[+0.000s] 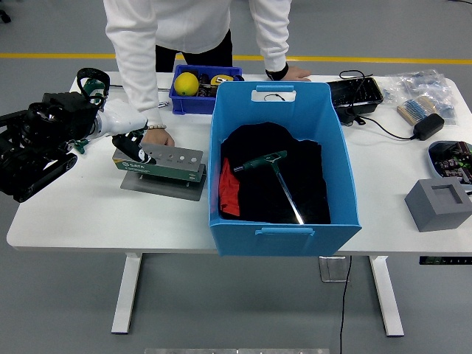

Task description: Lift tool from toolbox,place it in box,lift tool from toolbox,place it in box

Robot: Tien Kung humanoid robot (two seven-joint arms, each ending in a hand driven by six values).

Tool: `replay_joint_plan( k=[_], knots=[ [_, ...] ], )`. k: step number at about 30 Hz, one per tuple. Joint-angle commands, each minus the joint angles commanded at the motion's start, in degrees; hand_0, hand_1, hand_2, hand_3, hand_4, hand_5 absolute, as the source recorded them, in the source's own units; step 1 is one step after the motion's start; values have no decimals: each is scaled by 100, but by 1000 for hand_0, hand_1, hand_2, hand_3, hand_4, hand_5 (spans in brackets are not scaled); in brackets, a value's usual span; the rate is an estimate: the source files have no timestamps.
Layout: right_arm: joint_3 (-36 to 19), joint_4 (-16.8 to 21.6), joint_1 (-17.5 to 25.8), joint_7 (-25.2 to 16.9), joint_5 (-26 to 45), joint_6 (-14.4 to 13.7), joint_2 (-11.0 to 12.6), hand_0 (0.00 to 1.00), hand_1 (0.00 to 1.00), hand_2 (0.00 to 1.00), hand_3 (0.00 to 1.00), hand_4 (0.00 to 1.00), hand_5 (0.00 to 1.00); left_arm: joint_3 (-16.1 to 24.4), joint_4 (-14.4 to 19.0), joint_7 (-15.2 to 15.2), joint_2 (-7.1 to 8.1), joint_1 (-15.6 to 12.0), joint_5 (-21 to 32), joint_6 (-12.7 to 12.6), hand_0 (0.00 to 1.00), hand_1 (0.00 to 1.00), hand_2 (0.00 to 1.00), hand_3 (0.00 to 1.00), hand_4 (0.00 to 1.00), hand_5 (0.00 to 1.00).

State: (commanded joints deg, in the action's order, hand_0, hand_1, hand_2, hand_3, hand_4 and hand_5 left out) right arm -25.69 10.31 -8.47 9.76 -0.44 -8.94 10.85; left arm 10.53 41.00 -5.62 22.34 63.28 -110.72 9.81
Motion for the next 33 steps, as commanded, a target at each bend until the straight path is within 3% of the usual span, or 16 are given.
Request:
replay_joint_plan(
  k=[1,2,7,8,14,15,20,21,26,27,32,33],
  knots=[
    [-1,0,-1,0,-3,1,1,691,685,756,577,808,682,-21,-15,-5,-4,4,-5,-21,695,442,353,403,900,889],
    [-2,0,-4,1,-5,3,2,691,685,756,577,808,682,-43,-31,-14,-7,10,-7,-52,590,322,272,300,888,862],
    [-58,0,-33,6,-52,5,16,691,685,756,577,808,682,-141,-141,-111,-23,34,-76,-313,590,322,272,300,888,862],
    [-77,0,-38,8,-70,4,18,691,685,756,577,808,682,-149,-165,-145,-25,35,-83,-367,519,248,224,241,891,764],
    [-187,0,-64,15,-152,-6,28,691,685,756,577,808,682,-158,-306,-302,-42,18,-125,-667,519,248,224,241,891,764],
    [-216,0,-68,19,-181,-9,29,691,685,756,577,808,683,-163,-325,-320,-45,13,-133,-706,432,183,169,164,923,595],
    [-308,0,-79,27,-261,-15,38,691,685,756,577,808,683,-156,-383,-458,-36,-22,-243,-957,432,183,169,164,923,595],
    [-329,0,-80,29,-282,-18,38,692,685,755,577,808,683,-141,-391,-501,-30,-34,-238,-1017,346,117,126,119,972,411],
    [-386,0,-81,37,-331,-23,38,692,685,755,577,808,683,-8,-439,-734,-3,-112,-279,-1345,346,117,126,119,972,411],
    [-394,0,-81,39,-339,-25,37,690,683,755,577,808,683,34,-455,-784,1,-130,-275,-1411,228,70,101,90,986,260],
    [-384,0,-81,39,-333,-25,37,690,683,755,577,808,683,311,-485,-970,24,-206,-210,-1657,228,70,101,90,986,260],
    [-384,0,-81,38,-332,-25,36,692,685,755,577,808,683,375,-483,-1003,28,-219,-191,-1709,204,45,83,70,975,298]
  ],
)
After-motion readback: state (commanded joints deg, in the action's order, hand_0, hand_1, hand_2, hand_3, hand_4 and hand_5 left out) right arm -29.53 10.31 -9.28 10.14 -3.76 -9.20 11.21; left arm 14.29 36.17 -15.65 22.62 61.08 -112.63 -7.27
